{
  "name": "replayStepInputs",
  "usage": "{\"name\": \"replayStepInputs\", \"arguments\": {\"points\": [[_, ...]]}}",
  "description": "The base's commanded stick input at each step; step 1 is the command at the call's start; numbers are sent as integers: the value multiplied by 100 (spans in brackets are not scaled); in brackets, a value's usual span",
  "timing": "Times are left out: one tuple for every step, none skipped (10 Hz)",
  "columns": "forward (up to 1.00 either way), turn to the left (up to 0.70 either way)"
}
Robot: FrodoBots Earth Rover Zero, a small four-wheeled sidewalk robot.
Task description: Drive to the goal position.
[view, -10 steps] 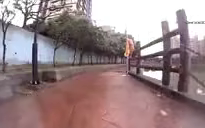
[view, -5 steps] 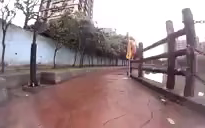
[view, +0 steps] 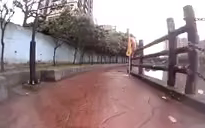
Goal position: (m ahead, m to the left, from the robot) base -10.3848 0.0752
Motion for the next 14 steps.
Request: {"name": "replayStepInputs", "arguments": {"points": [[100,0],[100,0],[100,0],[100,0],[100,0],[100,0],[100,0],[100,0],[100,0],[100,0],[100,0],[100,0],[100,0],[100,0]]}}
